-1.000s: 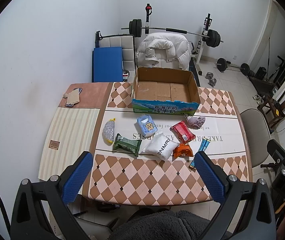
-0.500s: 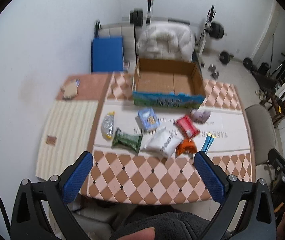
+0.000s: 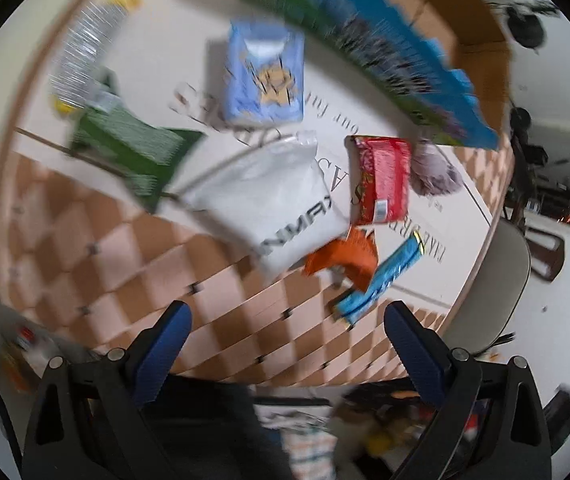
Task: Organize soft objects
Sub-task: 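Grasp the white NMAX pouch with left tool while right tool grasps red snack bag, then carry both bags into the box and open both tools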
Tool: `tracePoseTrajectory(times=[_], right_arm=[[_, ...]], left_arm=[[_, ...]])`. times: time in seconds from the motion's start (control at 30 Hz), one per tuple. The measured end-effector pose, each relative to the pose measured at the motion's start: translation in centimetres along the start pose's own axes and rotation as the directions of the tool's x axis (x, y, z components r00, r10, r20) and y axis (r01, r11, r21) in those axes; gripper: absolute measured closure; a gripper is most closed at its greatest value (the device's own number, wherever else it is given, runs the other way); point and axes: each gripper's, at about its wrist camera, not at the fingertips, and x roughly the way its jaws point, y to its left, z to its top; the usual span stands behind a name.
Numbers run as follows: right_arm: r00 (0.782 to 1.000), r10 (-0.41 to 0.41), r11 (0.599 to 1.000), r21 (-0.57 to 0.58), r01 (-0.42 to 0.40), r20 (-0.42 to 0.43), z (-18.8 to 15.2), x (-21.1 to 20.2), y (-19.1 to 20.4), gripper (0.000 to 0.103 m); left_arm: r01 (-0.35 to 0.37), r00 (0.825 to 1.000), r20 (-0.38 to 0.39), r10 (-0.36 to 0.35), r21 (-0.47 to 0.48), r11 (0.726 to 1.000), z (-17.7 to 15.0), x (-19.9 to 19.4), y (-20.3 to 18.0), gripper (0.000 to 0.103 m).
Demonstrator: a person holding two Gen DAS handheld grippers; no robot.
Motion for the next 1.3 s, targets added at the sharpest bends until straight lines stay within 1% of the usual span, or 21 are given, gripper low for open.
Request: tracePoseTrajectory(times=[0.17,0.23,0.3,0.37,0.4,0.5,0.53,0.57,0.63,0.67,0.7,0.73,0.77,0.8,0.9,0.97,1.03,1.13,1.2,1.23,1.3], right_arm=[[0.999,-0.029,0.999,0.02,0.03,-0.043,1.3,5.5,0.2,0.0],[0.998,-0.027,0.999,0.029,0.028,-0.058,1.7,6.7,0.0,0.0],[0.998,-0.018,0.999,0.035,0.02,-0.066,2.1,7.6,-0.5,0.0],[0.996,-0.021,0.999,0.029,0.024,-0.082,2.4,8.0,-0.6,0.0],[0.996,-0.016,0.999,0.026,0.018,-0.086,2.6,8.2,-0.8,0.0],[0.994,0.003,1.0,0.008,-0.002,-0.105,3.2,8.8,-1.2,0.0],[0.994,0.016,1.0,0.001,-0.016,-0.111,3.5,9.1,-1.4,0.0],[0.992,0.03,0.999,-0.007,-0.032,-0.119,3.9,9.3,-1.4,0.0],[0.989,0.061,0.997,-0.03,-0.066,-0.136,4.9,10.0,-1.2,0.0],[0.987,0.073,0.996,-0.046,-0.08,-0.143,5.4,10.5,-0.8,0.0],[0.984,0.086,0.993,-0.069,-0.097,-0.154,6.1,11.1,-0.4,0.0],[0.982,0.09,0.99,-0.089,-0.105,-0.163,6.7,11.8,0.2,0.0],[0.98,0.092,0.988,-0.106,-0.111,-0.174,7.4,12.5,0.8,0.0],[0.977,0.097,0.985,-0.125,-0.122,-0.188,8.2,13.5,1.5,0.0],[0.97,0.097,0.976,-0.169,-0.137,-0.223,10.1,16.1,3.5,0.0],[0.962,0.106,0.97,-0.188,-0.156,-0.252,11.1,17.9,4.8,0.0],[0.949,0.128,0.966,-0.181,-0.186,-0.289,11.9,19.5,5.8,0.0],[0.933,0.138,0.965,-0.166,-0.202,-0.331,12.4,21.2,6.5,0.004],[0.938,0.095,0.968,-0.19,-0.166,-0.333,12.5,21.7,6.6,0.021],[0.94,0.088,0.968,-0.194,-0.158,-0.329,12.4,21.6,6.5,0.024],[0.935,0.093,0.969,-0.186,-0.164,-0.343,11.9,21.1,5.8,0.037]], left_arm=[[0.014,0.988,-0.149,-0.041,-0.179,0.984,4.5,6.7,-0.4,0.004],[-0.034,0.986,-0.166,-0.005,-0.233,0.972,5.5,8.4,-0.4,0.004],[-0.119,0.98,-0.183,0.074,-0.252,0.96,5.9,9.6,-0.5,0.004],[-0.181,0.974,-0.178,0.142,-0.226,0.957,5.7,9.9,-1.0,0.005],[-0.211,0.968,-0.174,0.18,-0.184,0.96,5.4,10.0,-1.5,0.011],[-0.295,0.95,-0.097,0.296,0.024,0.955,3.9,9.3,-3.6,0.018],[-0.336,0.937,-0.059,0.343,0.102,0.936,3.3,9.2,-4.3,0.019],[-0.39,0.917,-0.011,0.399,0.184,0.902,2.5,9.1,-5.1,0.02],[-0.513,0.854,0.091,0.512,0.308,0.801,1.0,9.1,-6.1,0.02],[-0.576,0.812,0.148,0.564,0.354,0.737,0.4,9.2,-6.3,0.02],[-0.609,0.787,0.181,0.589,0.376,0.698,-0.1,9.3,-6.3,0.019],[-0.622,0.777,0.195,0.599,0.383,0.683,-0.5,9.3,-6.2,0.018],[-0.615,0.783,0.194,0.591,0.376,0.693,-0.8,9.1,-5.8,0.018],[-0.597,0.799,0.183,0.573,0.357,0.718,-1.0,8.6,-5.4,0.018],[-0.484,0.875,0.131,0.466,0.276,0.831,-1.8,6.7,-4.1,0.018],[-0.413,0.911,0.112,0.398,0.21,0.886,-2.5,5.4,-3.2,0.018],[-0.375,0.926,0.119,0.359,0.16,0.913,-3.3,4.3,-2.5,0.018],[-0.341,0.936,0.131,0.328,0.099,0.935,-3.4,3.4,-1.3,0.018],[-0.328,0.941,0.12,0.318,0.081,0.941,-3.1,4.3,-0.7,0.018],[-0.326,0.942,0.111,0.316,0.081,0.942,-2.9,5.3,-0.3,0.018],[-0.332,0.942,0.091,0.324,0.088,0.939,-3.1,7.1,-0.2,0.018]])
